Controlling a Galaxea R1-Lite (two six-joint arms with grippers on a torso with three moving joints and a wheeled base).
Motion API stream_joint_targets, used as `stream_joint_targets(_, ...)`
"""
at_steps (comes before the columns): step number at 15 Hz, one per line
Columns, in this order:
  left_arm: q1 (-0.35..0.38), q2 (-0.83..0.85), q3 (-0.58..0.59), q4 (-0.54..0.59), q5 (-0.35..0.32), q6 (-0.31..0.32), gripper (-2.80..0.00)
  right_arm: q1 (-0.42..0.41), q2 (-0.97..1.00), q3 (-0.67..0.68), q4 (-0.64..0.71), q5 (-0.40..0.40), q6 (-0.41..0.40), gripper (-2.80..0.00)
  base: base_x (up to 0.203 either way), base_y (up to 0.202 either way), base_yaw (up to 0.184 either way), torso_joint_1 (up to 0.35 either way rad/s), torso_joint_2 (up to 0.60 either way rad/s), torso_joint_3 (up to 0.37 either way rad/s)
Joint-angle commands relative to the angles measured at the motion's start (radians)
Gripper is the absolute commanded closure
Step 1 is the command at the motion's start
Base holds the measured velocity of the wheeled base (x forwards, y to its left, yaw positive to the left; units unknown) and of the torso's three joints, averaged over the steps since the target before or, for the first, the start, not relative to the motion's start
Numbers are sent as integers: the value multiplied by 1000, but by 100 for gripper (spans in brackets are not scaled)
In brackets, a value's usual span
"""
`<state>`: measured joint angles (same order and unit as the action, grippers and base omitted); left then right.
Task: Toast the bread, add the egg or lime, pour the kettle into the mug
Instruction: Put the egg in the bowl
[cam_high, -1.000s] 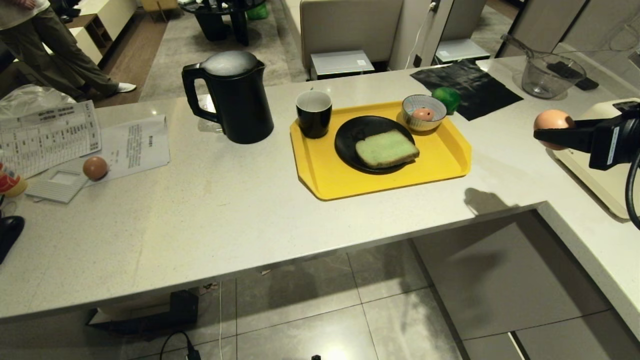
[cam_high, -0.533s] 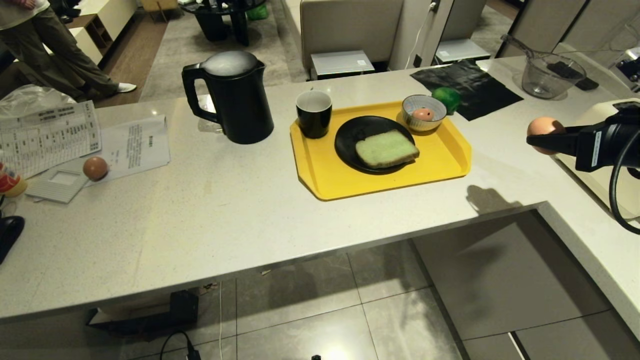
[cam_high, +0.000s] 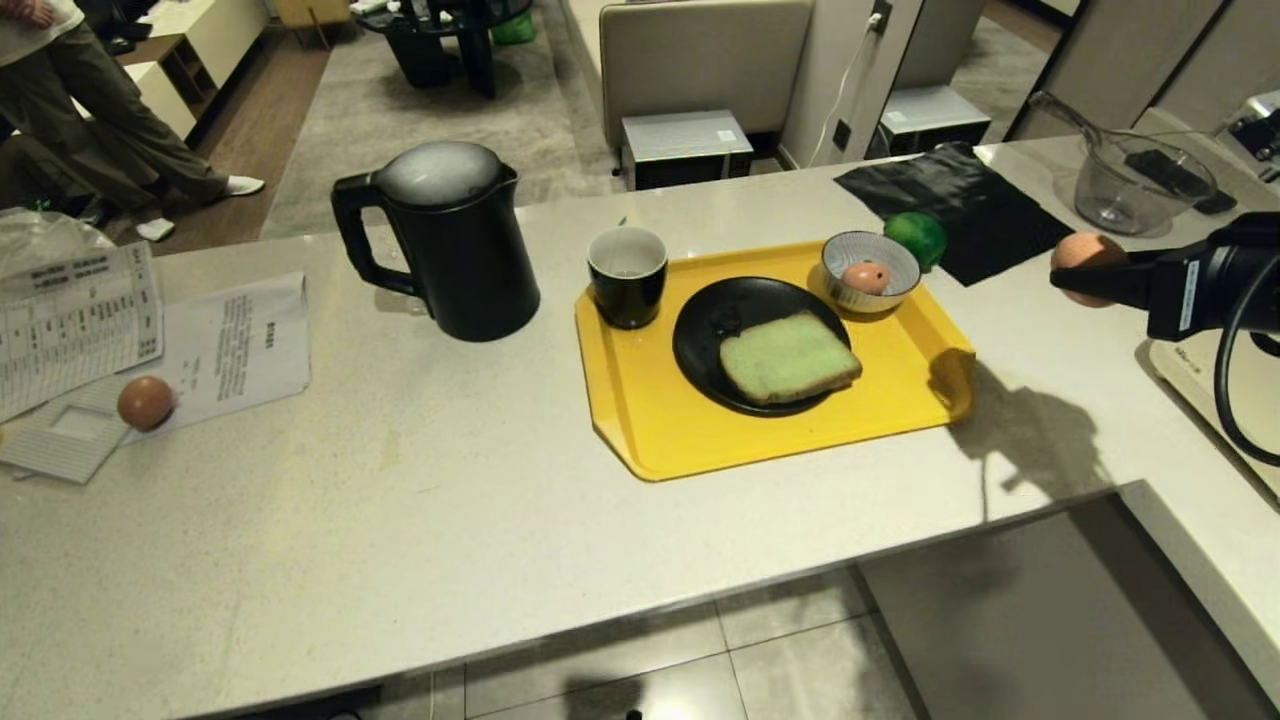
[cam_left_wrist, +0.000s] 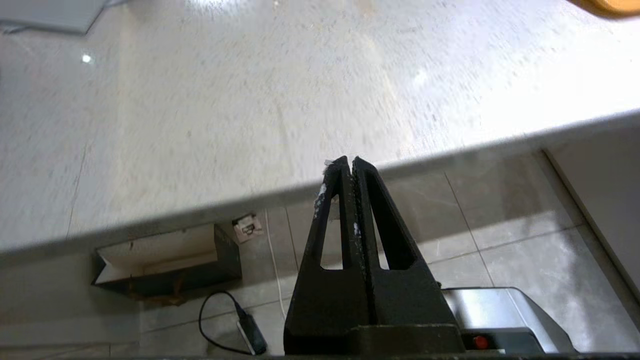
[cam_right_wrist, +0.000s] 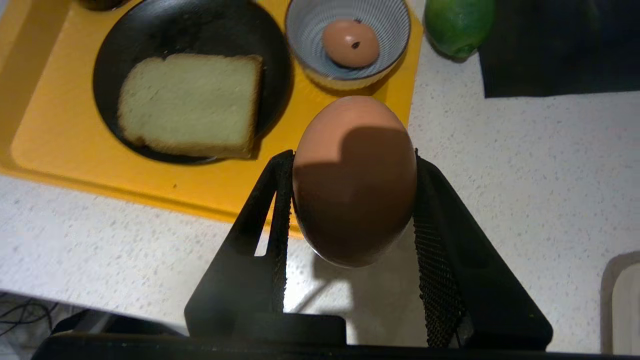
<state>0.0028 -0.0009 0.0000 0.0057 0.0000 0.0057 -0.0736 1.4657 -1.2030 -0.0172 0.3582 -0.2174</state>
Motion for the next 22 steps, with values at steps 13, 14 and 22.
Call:
stream_joint_targets(13, 0, -1, 0, 0, 0, 0, 0, 96, 150, -120, 2, -101, -22, 0, 94, 0, 0, 2, 1, 1)
stream_joint_targets(14, 0, 0, 1, 0, 0, 0, 0, 102, 186, -136, 2, -109, -71, 0, 0, 0, 0, 0, 0, 0)
stream_joint_targets(22, -1, -1, 1, 0, 0, 0, 0, 150, 406, -293, 3, -150, -195, 0, 0, 0, 0, 0, 0, 0)
